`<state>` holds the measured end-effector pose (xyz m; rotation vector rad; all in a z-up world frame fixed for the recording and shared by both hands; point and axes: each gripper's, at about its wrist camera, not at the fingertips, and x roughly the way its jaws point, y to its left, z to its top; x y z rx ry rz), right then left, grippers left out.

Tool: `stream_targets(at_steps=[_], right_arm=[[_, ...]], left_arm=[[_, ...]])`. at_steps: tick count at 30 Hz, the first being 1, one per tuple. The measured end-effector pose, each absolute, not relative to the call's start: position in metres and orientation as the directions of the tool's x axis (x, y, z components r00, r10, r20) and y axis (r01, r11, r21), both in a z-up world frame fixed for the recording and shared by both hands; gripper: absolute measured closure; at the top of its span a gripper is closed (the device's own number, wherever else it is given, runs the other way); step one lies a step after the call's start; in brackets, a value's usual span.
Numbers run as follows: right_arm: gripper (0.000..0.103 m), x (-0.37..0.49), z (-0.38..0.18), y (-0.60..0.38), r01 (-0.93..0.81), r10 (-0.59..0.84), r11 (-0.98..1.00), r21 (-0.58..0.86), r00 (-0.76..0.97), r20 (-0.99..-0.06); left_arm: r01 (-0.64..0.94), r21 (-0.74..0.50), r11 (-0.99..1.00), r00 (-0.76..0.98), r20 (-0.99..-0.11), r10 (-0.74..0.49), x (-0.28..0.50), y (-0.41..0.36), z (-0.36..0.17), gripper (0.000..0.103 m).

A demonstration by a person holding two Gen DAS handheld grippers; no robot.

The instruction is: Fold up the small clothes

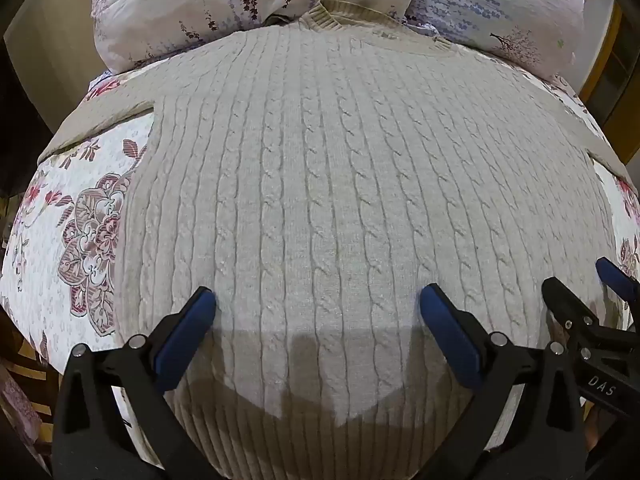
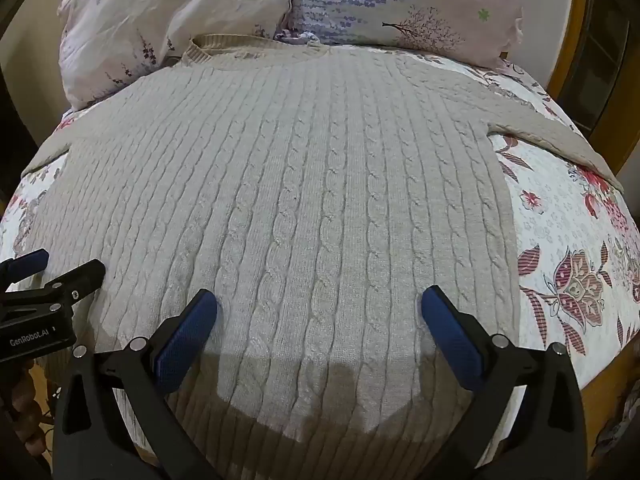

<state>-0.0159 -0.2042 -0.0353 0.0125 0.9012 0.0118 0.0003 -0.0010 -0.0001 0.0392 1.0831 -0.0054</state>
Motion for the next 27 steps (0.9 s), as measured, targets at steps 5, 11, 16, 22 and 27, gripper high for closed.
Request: stream_targets(at_steps=[5, 11, 16, 22, 27], right_arm=[[0.001, -0.0168, -0.0357, -0.2043, -0.005, 0.016, 1.000, 0.017, 0.619, -0.785], [0.001, -0.0164, -0.0367, -0.2033, -0.008, 0.018, 1.000, 0.016, 0.619, -0.785], [0.001, -0.0158, -0.0344, -0.2049, -0.008, 0.019, 1.000, 0.017, 0.622, -0.783], [0.001, -0.0173, -0.0359, -0.2044, -0.008, 0.017, 1.000, 0.016, 0.628, -0.778], [0.001, -0.0169, -0.0355, -0.2046, -0.007, 0.017, 1.000, 0.016, 0.629, -0.777]], left_arm=[[0.022, 0.020, 1.000, 0.473, -0.881, 0.007, 0.0005, -0.0017, 0.0006, 0.002], [0.022, 0.017, 1.000, 0.473, -0.881, 0.004, 0.0003, -0.0008, 0.0004, 0.002], [0.023, 0.017, 1.000, 0.475, -0.880, 0.004, 0.0000, -0.0004, 0.0002, 0.002], [0.023, 0.017, 1.000, 0.475, -0.880, 0.004, 0.0000, -0.0004, 0.0002, 0.002], [0.023, 0.017, 1.000, 0.475, -0.880, 0.004, 0.0001, -0.0006, 0.0003, 0.002]])
